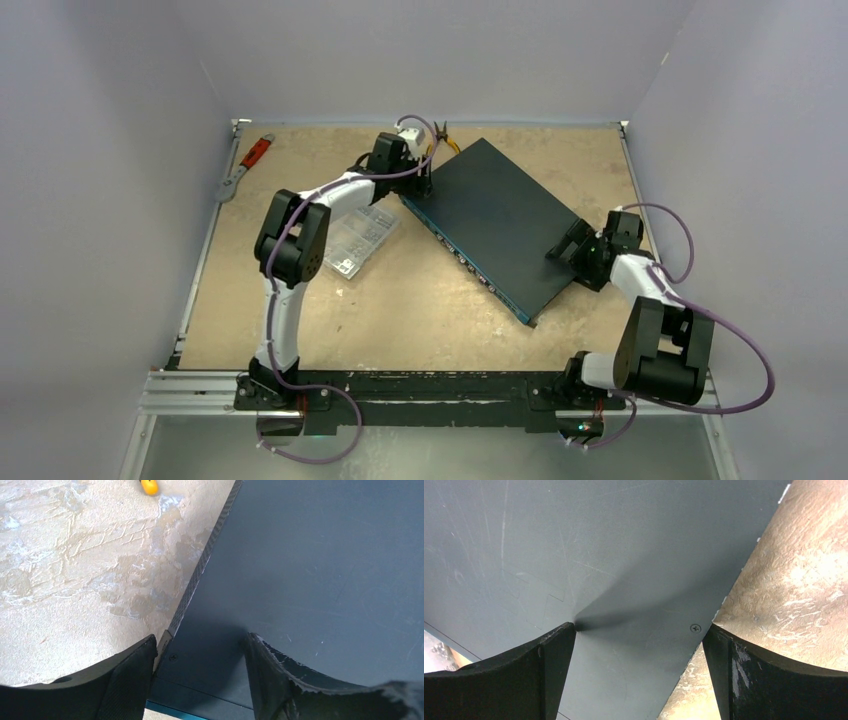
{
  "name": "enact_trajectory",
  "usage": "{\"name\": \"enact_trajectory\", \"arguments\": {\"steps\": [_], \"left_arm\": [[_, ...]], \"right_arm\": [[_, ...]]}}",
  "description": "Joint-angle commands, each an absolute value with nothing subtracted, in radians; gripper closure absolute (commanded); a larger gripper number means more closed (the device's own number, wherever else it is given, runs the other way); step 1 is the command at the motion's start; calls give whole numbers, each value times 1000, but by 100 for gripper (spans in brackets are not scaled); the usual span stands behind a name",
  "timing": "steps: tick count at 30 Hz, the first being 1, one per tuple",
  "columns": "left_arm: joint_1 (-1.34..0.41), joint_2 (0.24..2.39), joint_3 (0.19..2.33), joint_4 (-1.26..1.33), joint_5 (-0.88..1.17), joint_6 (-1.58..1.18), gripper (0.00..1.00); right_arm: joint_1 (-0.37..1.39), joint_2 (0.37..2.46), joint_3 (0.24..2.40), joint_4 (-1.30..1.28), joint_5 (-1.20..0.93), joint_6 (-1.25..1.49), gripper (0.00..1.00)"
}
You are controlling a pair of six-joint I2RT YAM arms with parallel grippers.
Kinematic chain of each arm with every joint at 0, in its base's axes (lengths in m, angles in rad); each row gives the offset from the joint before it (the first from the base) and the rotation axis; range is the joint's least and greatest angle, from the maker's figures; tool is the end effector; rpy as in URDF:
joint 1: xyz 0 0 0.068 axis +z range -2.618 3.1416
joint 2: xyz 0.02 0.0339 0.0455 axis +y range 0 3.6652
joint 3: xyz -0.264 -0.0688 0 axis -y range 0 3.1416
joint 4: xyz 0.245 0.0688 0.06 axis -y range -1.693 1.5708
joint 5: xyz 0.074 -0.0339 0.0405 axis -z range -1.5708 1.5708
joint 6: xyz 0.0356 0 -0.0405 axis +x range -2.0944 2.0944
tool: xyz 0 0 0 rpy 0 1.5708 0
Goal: Pull the plug from the switch port
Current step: Move the switch port to the center of the board.
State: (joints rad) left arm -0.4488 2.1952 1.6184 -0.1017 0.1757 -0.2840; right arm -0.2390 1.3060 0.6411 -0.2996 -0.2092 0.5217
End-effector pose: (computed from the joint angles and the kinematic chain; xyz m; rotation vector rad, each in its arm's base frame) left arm 0.4454 -0.2214 0.1759 0.2862 2.2866 -0.5839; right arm 0.2376 -0.0503 0.1749 0.8673 2.3943 0.3767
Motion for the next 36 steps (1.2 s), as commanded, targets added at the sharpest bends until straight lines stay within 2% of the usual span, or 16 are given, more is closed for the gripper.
{"name": "enact_trajectory", "arguments": {"steps": [1,15,25,36], "left_arm": [[-454,2148,1541,-149,301,-319,41],[-460,2112,1442,-74,498,-407,51],[-515,2070,1367,-37,523,-452,52],[-652,2038,1304,42,516,-533,53]], "right_arm": [[-237,1343,724,-187,-347,460,2],[-238,1512,867,-127,-430,461,2],[-238,1623,997,-136,-453,472,1],[-238,1655,1074,-184,-405,466,2]]}}
